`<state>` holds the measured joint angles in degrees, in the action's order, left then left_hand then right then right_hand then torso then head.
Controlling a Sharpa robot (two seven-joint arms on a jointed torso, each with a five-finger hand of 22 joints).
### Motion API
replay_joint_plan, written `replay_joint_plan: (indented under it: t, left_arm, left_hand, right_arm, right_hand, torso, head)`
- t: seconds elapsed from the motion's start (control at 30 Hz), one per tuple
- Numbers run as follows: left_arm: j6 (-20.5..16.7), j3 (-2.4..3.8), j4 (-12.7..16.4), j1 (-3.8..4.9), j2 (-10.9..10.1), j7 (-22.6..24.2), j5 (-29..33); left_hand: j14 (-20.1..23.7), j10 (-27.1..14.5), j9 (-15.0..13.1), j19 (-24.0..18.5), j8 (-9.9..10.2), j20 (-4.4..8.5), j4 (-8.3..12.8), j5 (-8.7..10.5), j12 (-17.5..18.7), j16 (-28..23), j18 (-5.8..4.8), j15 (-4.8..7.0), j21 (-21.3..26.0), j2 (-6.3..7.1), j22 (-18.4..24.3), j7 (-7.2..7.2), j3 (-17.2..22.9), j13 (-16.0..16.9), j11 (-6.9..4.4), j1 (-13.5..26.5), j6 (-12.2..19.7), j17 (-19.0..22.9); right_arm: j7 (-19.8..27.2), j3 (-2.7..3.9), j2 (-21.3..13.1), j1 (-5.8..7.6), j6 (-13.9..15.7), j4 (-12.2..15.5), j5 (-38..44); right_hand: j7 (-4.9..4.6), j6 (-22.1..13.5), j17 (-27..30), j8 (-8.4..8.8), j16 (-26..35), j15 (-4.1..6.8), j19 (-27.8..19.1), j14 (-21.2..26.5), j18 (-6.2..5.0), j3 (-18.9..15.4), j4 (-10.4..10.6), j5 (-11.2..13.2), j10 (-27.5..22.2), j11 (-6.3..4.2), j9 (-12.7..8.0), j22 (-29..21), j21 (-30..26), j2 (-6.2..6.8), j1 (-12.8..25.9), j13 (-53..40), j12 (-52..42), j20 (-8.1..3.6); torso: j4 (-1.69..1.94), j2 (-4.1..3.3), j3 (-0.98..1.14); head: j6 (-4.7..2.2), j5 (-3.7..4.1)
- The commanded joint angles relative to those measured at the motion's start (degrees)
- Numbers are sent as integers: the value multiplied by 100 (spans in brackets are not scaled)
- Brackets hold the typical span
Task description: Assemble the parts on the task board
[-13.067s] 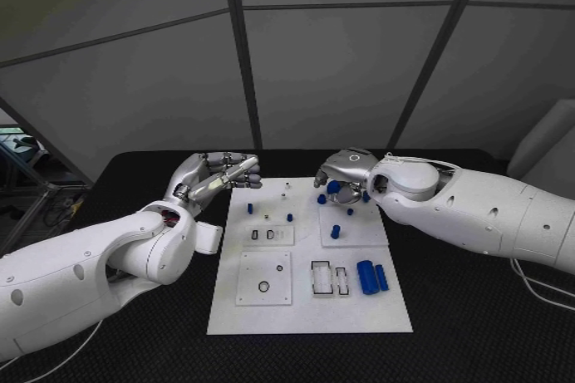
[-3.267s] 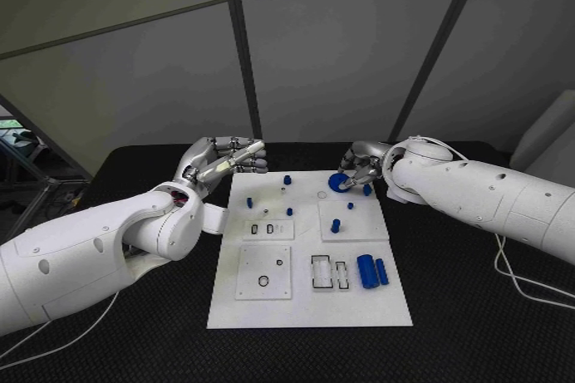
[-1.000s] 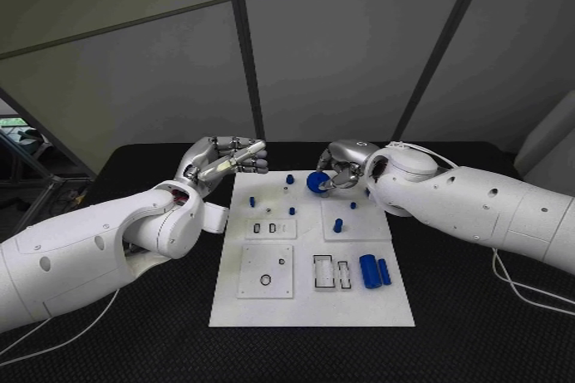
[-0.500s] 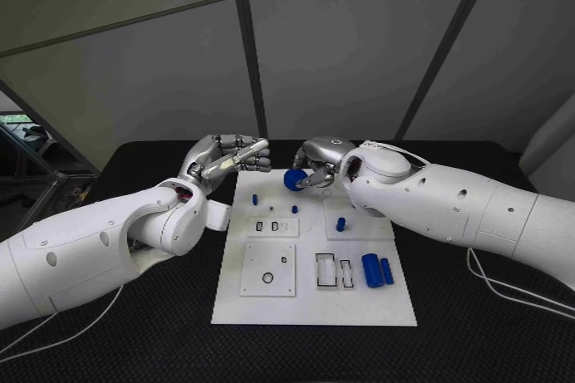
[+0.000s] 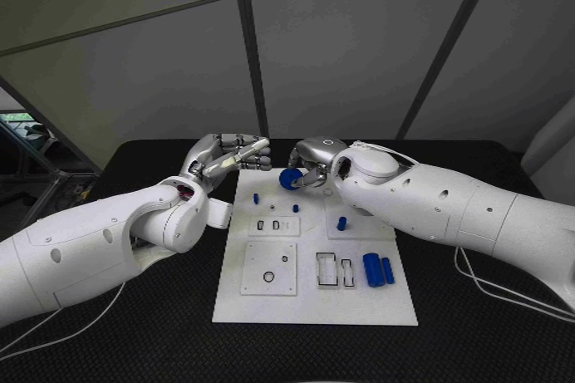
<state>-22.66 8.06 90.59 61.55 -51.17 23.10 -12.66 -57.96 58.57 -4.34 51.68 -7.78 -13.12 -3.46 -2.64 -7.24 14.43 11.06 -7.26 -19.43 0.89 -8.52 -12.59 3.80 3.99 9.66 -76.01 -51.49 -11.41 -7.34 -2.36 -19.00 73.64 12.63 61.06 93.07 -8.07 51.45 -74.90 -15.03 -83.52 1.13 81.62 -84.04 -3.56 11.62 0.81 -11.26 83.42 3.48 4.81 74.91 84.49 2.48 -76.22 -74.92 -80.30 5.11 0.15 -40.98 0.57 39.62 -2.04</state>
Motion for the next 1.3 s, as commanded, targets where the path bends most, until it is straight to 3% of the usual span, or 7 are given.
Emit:
replay_joint_plan:
  t: [0.03,0.27,0.47,0.77,0.9,1.13,1.3]
  left_arm:
    - [50,2,-21,10,-7,34,-40]
    - [51,3,-68,10,-8,38,-11]
    - [42,4,-100,11,-16,46,-2]
    - [31,4,-122,12,-30,52,0]
    - [32,5,-127,12,-27,52,1]
    - [29,5,-138,12,-27,54,1]
    - [25,5,-142,12,-34,53,1]
  left_hand:
    - [33,50,7,-29,20,-29,2,-4,38,-28,-77,-7,38,-53,6,-3,-17,2,7,16,-42,-9]
    - [38,52,9,-33,26,-31,3,-4,44,-31,-78,-8,42,-61,9,-3,-22,2,8,18,-44,-12]
    - [38,52,9,-33,26,-31,3,-4,44,-31,-78,-8,42,-61,9,-3,-22,2,8,18,-44,-12]
    - [38,52,9,-33,26,-31,3,-4,44,-31,-78,-8,42,-61,9,-3,-22,2,8,18,-44,-12]
    - [38,52,9,-33,26,-31,3,-4,44,-31,-78,-8,42,-61,9,-3,-22,2,8,18,-44,-12]
    - [38,52,9,-33,26,-31,3,-4,44,-31,-78,-8,42,-61,9,-3,-22,2,8,18,-44,-12]
    - [44,53,10,-37,32,-32,6,-4,49,-34,-78,-10,47,-64,12,-3,-28,1,8,19,-45,-15]
  right_arm:
    - [17,-1,34,1,-137,-71,85]
    - [30,-10,120,-71,-272,-203,86]
    - [45,-13,187,-113,-292,-295,86]
    - [54,-15,263,-127,-273,-402,87]
    - [63,-16,290,-129,-263,-428,87]
    - [82,-16,317,-129,-322,-447,87]
    - [83,-17,286,-129,-338,-423,74]
  right_hand:
    - [-15,43,-398,-5,-9,43,3,-377,67,44,2,0,-1,-26,2,79,23,-49,4,-214,-10,-26]
    - [-17,37,-383,20,0,37,-13,-374,63,48,1,9,-15,-23,-10,55,14,-34,26,-192,10,-22]
    - [-18,27,-365,45,11,34,-32,-369,56,56,-3,18,-35,-22,-22,25,3,-25,40,-161,37,-18]
    - [-26,-39,-313,140,43,25,-88,-355,39,89,-23,29,-83,-16,-62,-56,-30,-6,70,-90,103,-9]
    - [-27,-275,-287,327,60,22,-119,-348,30,123,-64,42,-114,-10,-112,-95,-49,22,85,-47,149,-1]
    - [48,-1041,-223,778,103,67,-183,-335,9,92,-107,71,-172,-77,-131,-186,-92,92,161,42,239,-32]
    - [48,-1190,-214,850,110,71,-196,-333,6,51,-92,78,-181,-80,-132,-206,-103,122,216,56,255,-41]
  torso:
    - [-4,3,1]
    - [-13,1,5]
    - [2,3,1]
    - [-10,3,1]
    - [-9,2,2]
    - [-7,6,2]
    - [-12,8,1]
  head:
    - [7,-9]
    - [20,-17]
    - [29,-12]
    - [42,-29]
    - [43,-32]
    - [39,-34]
    - [36,-43]
